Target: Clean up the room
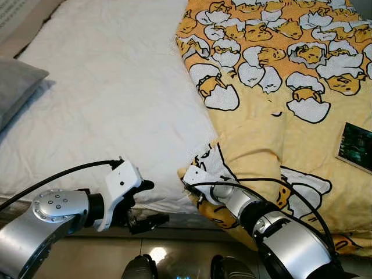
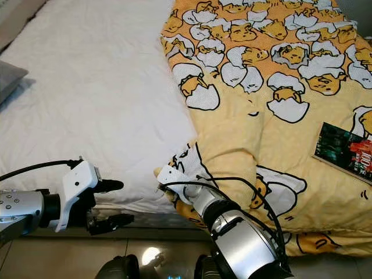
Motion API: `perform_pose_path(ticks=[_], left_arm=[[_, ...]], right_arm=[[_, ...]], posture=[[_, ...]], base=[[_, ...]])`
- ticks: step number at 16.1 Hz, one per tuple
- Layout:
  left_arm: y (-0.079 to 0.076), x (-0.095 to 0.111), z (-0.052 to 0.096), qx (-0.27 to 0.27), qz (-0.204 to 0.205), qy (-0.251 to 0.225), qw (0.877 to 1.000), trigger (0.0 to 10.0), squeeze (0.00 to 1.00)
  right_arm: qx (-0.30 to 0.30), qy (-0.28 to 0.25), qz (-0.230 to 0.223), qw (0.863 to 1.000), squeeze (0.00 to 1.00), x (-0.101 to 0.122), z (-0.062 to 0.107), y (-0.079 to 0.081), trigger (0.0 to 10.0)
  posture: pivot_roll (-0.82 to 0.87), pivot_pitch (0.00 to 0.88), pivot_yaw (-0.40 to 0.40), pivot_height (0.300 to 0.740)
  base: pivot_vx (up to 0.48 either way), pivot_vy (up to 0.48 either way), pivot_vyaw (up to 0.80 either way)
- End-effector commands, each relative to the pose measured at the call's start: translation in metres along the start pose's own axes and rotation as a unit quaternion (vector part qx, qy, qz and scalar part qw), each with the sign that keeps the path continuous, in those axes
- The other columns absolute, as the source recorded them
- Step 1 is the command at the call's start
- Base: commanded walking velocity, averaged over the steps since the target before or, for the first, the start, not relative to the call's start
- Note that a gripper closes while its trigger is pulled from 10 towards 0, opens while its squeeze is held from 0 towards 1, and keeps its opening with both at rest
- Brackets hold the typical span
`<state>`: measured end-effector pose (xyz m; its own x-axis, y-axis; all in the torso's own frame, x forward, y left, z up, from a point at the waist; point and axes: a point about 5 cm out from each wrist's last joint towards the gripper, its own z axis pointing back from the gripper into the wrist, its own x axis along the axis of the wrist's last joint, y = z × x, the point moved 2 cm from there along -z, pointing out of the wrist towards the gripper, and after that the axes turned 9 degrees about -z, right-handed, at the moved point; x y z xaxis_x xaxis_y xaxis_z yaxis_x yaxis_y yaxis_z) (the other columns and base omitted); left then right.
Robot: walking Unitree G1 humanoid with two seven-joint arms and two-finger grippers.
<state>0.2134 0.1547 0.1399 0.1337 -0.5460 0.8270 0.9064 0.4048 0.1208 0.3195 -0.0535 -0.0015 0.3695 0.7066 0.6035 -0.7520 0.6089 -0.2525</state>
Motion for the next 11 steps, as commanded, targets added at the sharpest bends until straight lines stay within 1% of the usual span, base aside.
perform_pose_path(ticks=[1,5,11], left_arm=[[-0.003,0.0031,0.0014,0.0,-0.002,-0.005,1.0,10.0,0.0],[-0.0025,0.0036,0.0002,0.002,-0.001,-0.007,1.0,10.0,0.0],[0.0001,0.0046,-0.0023,0.008,0.0,-0.012,1.0,10.0,0.0]], right_arm=[[0.005,0.019,-0.004,1.0,0.0,-0.0127,-0.0013,0.0056,0.0],[0.01,0.012,-0.012,1.0,0.0,-0.0089,-0.0015,0.0066,0.0],[0.015,-0.003,-0.031,0.999,0.0,-0.0034,-0.0004,0.0034,0.0]], posture=[[0.14,0.206,0.008,0.74],[0.14,0.199,0.004,0.74],[0.13,0.186,0.002,0.74]], base=[[0.0,0.0,0.0],[0.0,0.0,0.0],[0.0,0.0,0.0]])
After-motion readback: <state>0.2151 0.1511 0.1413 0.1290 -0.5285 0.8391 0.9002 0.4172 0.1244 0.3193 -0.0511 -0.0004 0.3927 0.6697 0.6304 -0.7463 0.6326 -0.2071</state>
